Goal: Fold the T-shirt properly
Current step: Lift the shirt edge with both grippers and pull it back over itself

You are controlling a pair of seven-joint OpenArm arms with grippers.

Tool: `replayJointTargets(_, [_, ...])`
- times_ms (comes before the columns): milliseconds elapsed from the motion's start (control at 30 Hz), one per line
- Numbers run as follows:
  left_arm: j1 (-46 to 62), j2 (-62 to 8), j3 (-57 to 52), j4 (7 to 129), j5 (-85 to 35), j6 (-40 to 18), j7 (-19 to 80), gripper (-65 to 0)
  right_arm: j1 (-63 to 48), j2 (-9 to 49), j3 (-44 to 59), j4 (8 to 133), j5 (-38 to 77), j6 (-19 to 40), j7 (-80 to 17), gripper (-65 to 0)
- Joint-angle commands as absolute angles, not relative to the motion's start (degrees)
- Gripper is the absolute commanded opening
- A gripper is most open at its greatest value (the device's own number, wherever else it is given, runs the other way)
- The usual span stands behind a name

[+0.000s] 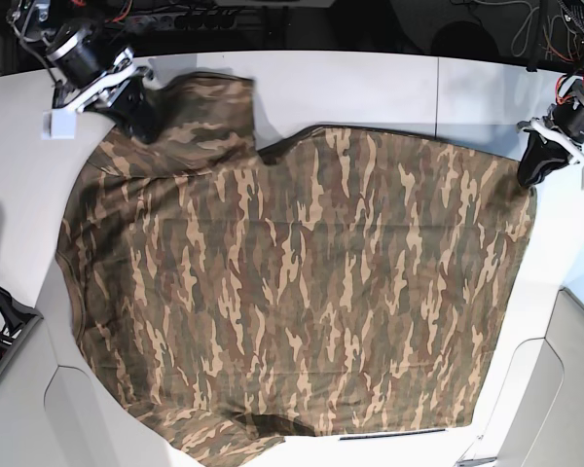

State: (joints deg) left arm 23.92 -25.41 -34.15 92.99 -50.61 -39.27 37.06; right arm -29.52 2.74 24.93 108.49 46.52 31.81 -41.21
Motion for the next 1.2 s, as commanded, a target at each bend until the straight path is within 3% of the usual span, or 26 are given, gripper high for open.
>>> replayJointTargets(0, [22.65,-26.52,-34.63,93.91,-51.44,-40.0,35.55,-65.0,-28.05,3.03,25.85,109.73,47.94,32.62,-40.51,-65.0])
replayJointTargets(433, [7.29,-26.55,-32.29,82.59,-47.83,-40.0,34.81,-65.0,-5.93,4.16,27.24,104.92,37.56,32.14,-40.29,-65.0])
replayJointTargets(933, [-7.77,-26.52,-22.52,71.07,-32.32,-40.0,25.98,-65.0,17.82,7.79,24.6,77.97,31.9,32.23,-35.79,-65.0])
replayJointTargets(1167, [-14.48,-26.52,-21.28,61.82,-30.57,-36.25,24.6,-65.0,24.84,7.75,24.6,67.42,31.9,32.4,-35.24,-65.0])
